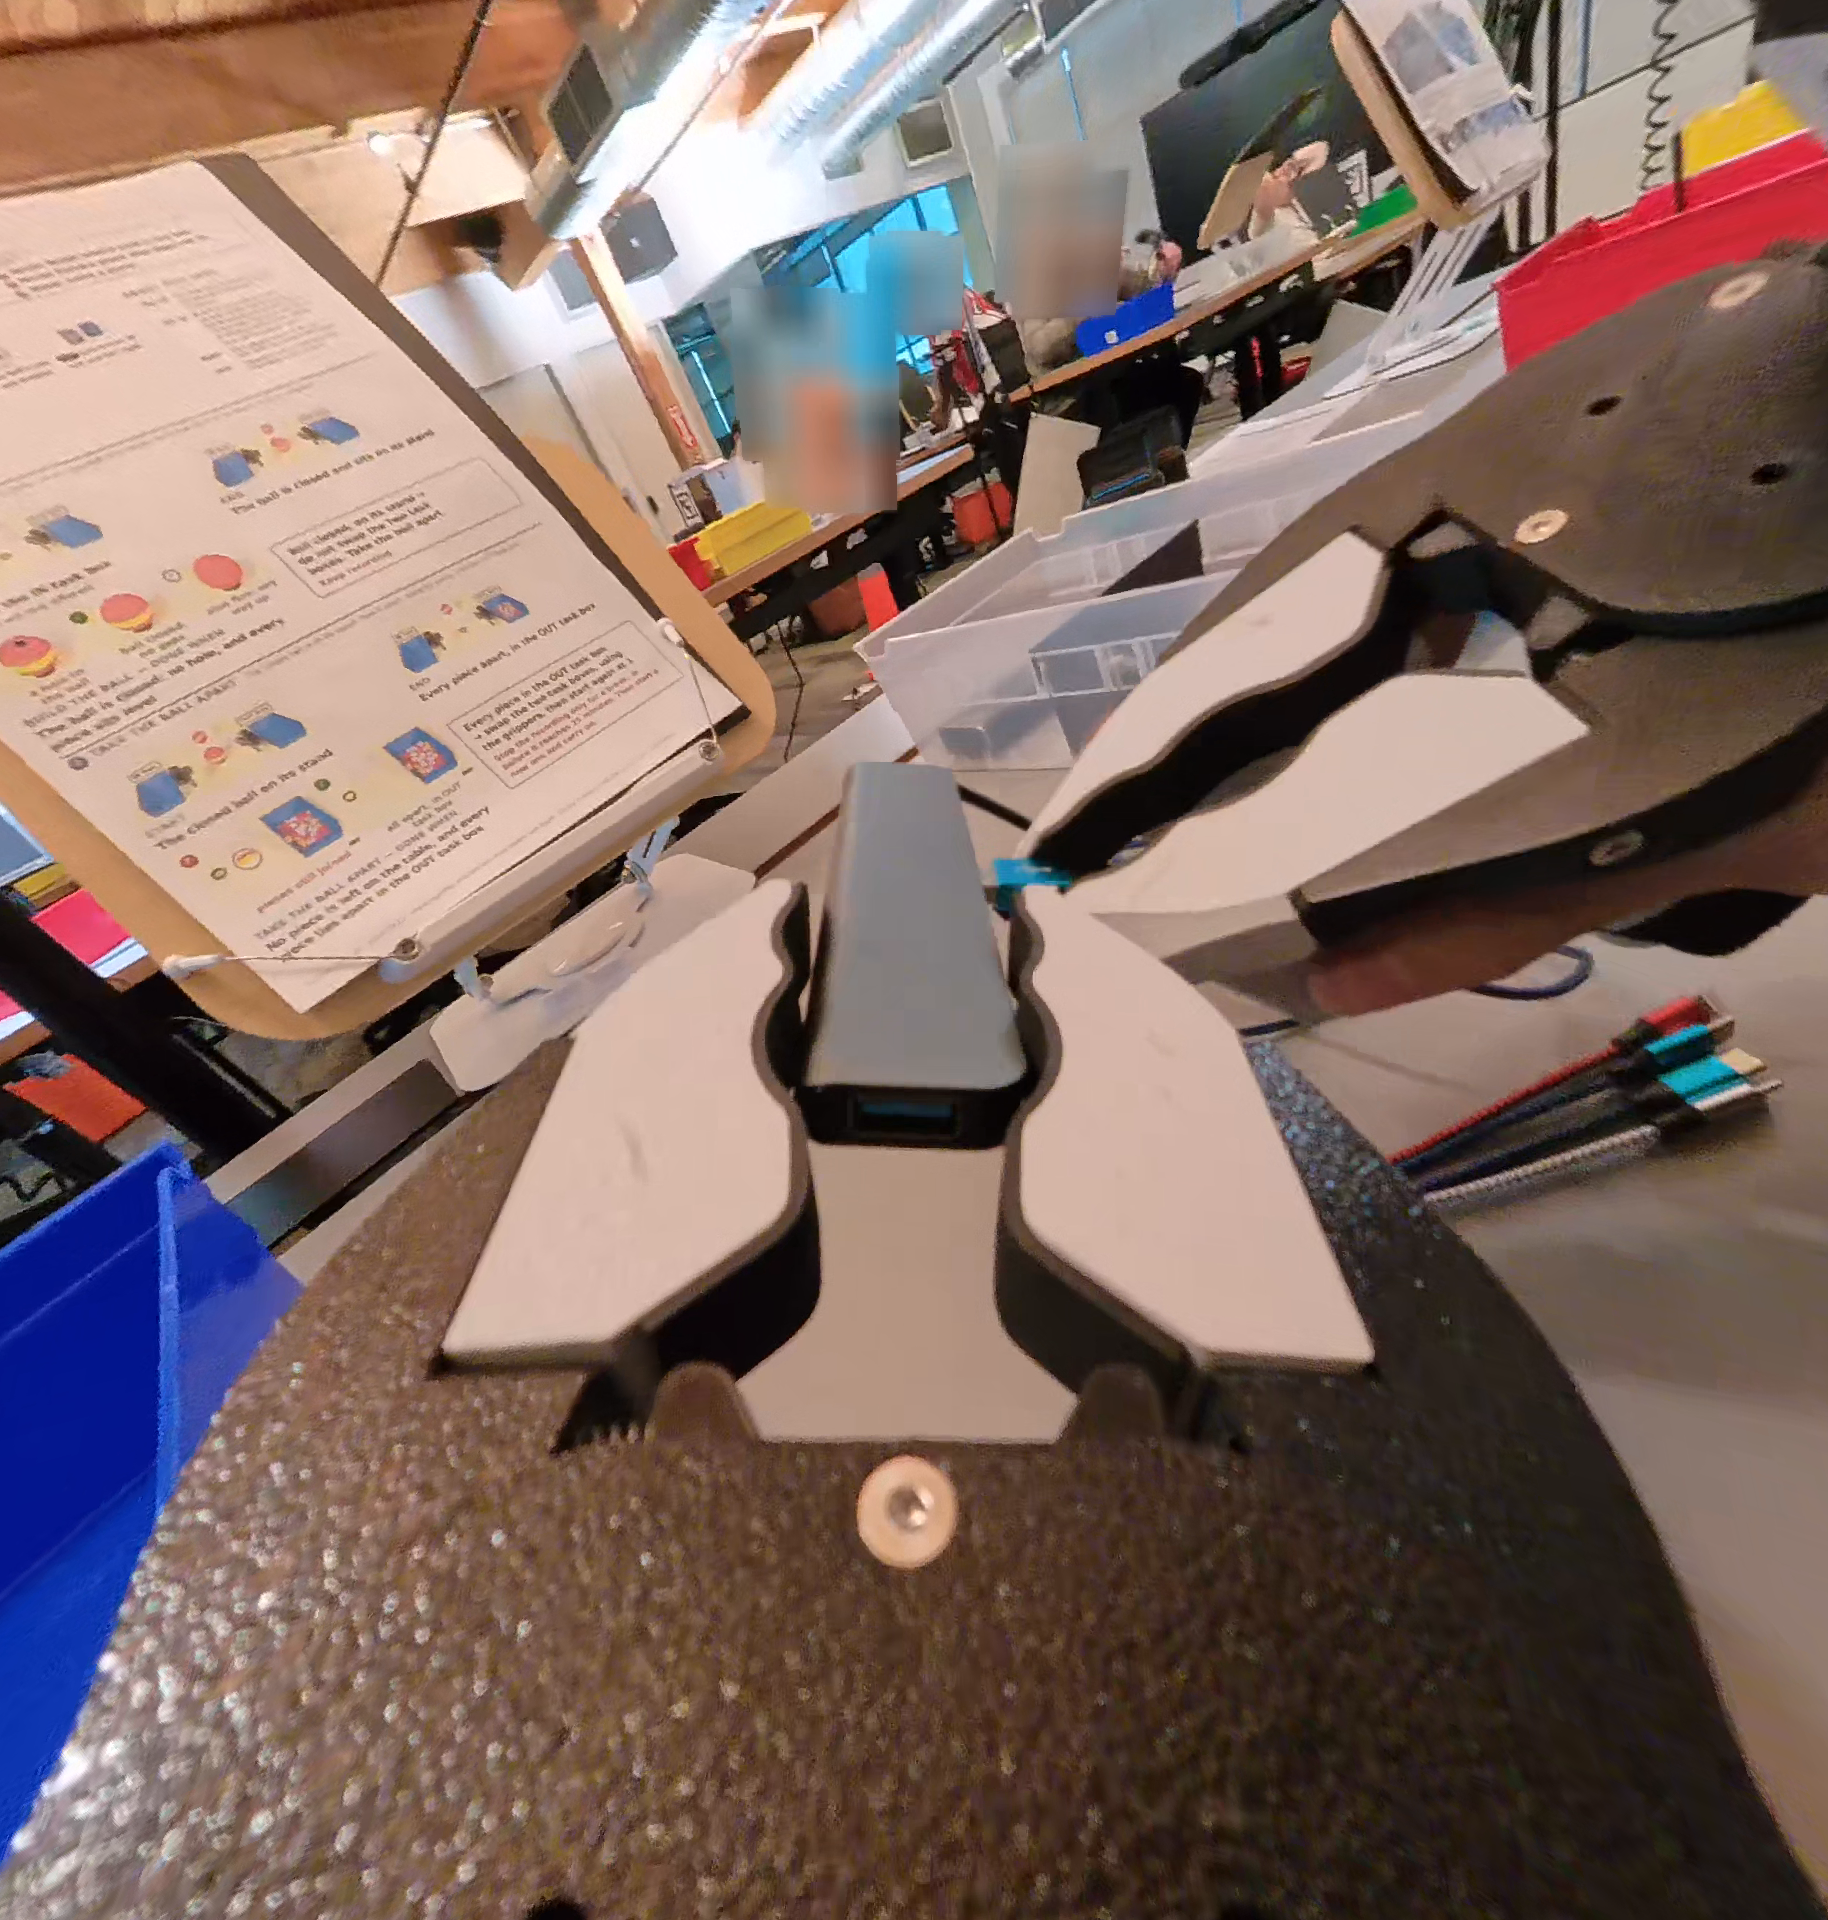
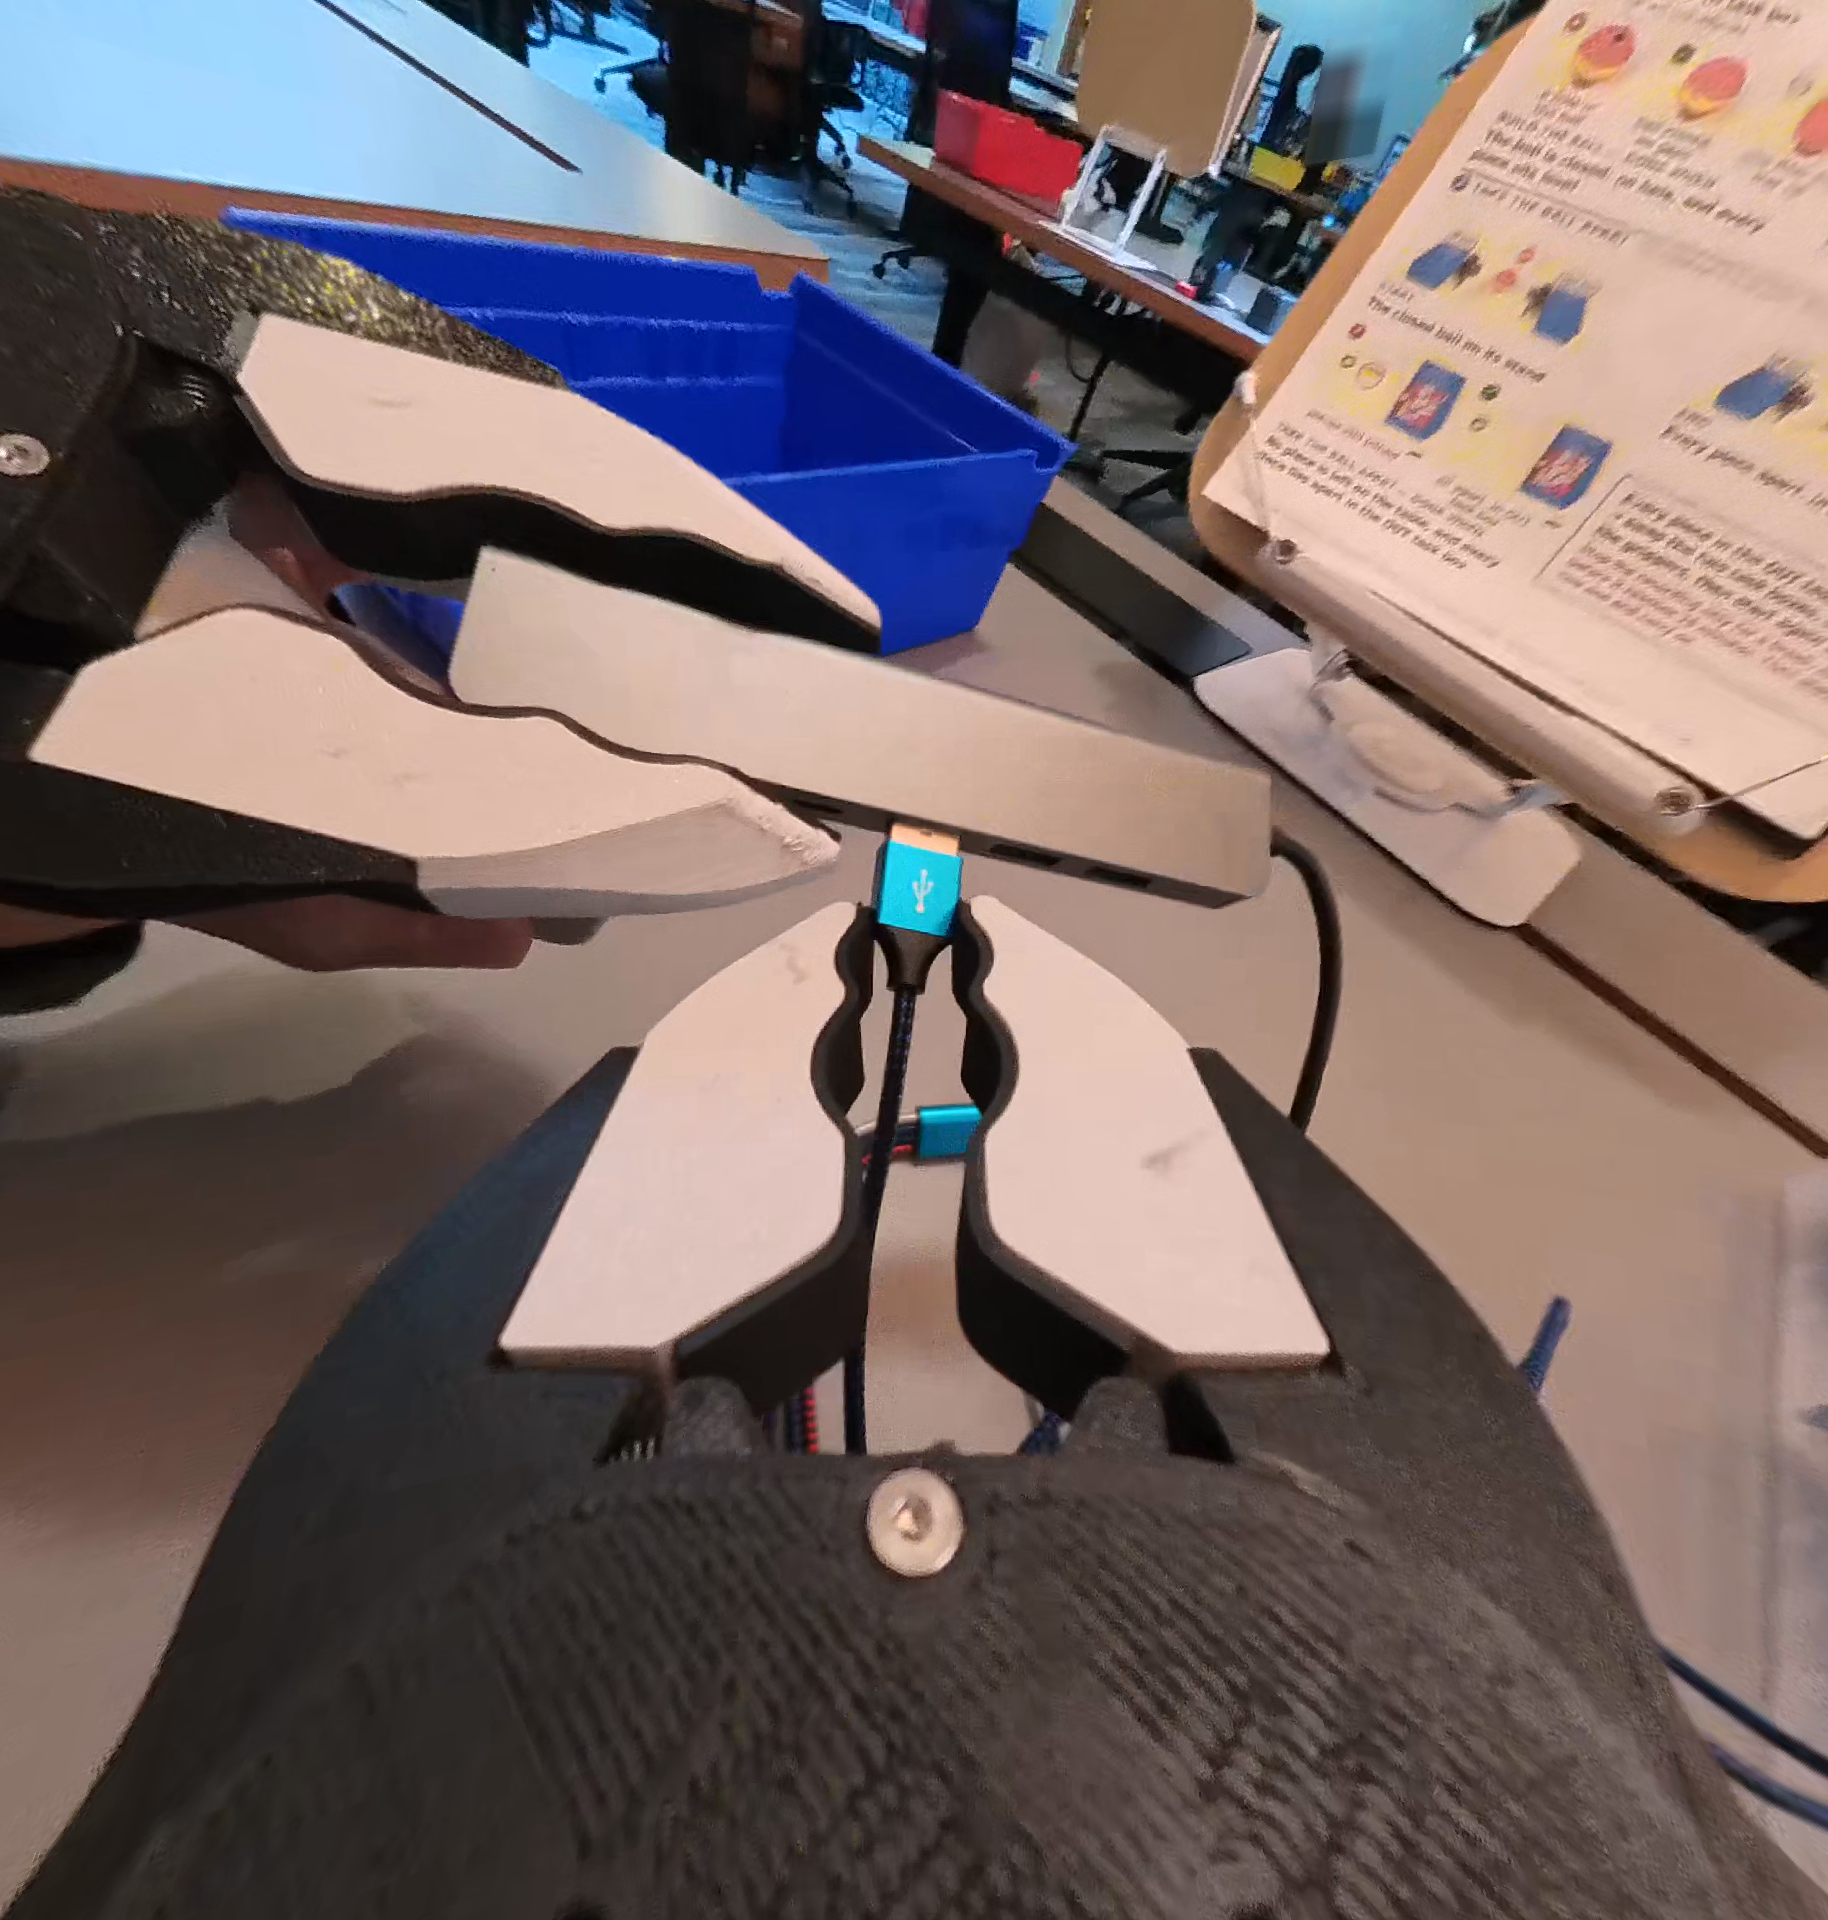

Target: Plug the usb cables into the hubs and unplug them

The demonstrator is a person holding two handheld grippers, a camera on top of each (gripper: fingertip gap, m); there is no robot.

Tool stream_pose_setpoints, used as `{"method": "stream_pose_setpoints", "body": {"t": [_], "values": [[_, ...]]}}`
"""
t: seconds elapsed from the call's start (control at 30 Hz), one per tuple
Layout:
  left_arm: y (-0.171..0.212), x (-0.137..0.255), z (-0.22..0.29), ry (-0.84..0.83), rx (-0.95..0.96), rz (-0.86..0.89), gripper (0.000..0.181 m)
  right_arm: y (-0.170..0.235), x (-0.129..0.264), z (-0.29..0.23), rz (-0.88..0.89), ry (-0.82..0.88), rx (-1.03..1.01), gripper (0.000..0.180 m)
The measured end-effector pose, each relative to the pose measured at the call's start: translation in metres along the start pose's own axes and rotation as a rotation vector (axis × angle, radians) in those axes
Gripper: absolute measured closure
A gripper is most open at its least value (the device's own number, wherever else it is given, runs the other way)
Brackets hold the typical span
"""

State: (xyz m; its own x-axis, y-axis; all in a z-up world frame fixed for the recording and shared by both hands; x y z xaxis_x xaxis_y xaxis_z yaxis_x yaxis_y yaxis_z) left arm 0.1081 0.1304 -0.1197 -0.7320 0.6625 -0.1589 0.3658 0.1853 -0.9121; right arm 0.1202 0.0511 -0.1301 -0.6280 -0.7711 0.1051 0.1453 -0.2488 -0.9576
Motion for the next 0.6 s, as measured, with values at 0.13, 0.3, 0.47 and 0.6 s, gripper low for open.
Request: {"method": "stream_pose_setpoints", "body": {"t": [0.13, 0.3, 0.47, 0.6], "values": [[0.0044, -0.0028, 0.002, -0.023, -0.021, -0.018, 0.145, -0.0006, 0.0033, 0.0067, -0.019, 0.046, 0.043, 0.165], [0.003, -0.0025, 0.002, -0.033, 0.007, -0.003, 0.147, -0.0002, 0.0055, 0.0082, -0.016, 0.067, 0.076, 0.166], [0.003, -0.0039, 0.0053, -0.03, 0.023, -0.003, 0.143, 0.0025, 0.0047, 0.009, -0.041, 0.082, 0.108, 0.166], [0.0038, -0.0044, 0.0054, -0.062, -0.027, -0.021, 0.142, 0.0046, 0.0051, 0.0077, -0.071, 0.079, 0.155, 0.166]]}}
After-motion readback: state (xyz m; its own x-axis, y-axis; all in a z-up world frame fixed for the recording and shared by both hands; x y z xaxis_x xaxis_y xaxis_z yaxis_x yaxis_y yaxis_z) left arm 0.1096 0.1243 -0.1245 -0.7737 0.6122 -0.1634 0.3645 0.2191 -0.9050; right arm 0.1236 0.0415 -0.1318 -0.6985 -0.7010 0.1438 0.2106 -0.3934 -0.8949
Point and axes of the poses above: each gripper's, where its closed fingertips meet, x back along the fingers, y out of its underside, z = x × y across the jaws, the point moved 5 cm from there along x, back along the fingers, and after that the axes turned 11 degrees about z, right-handed, at the moved point
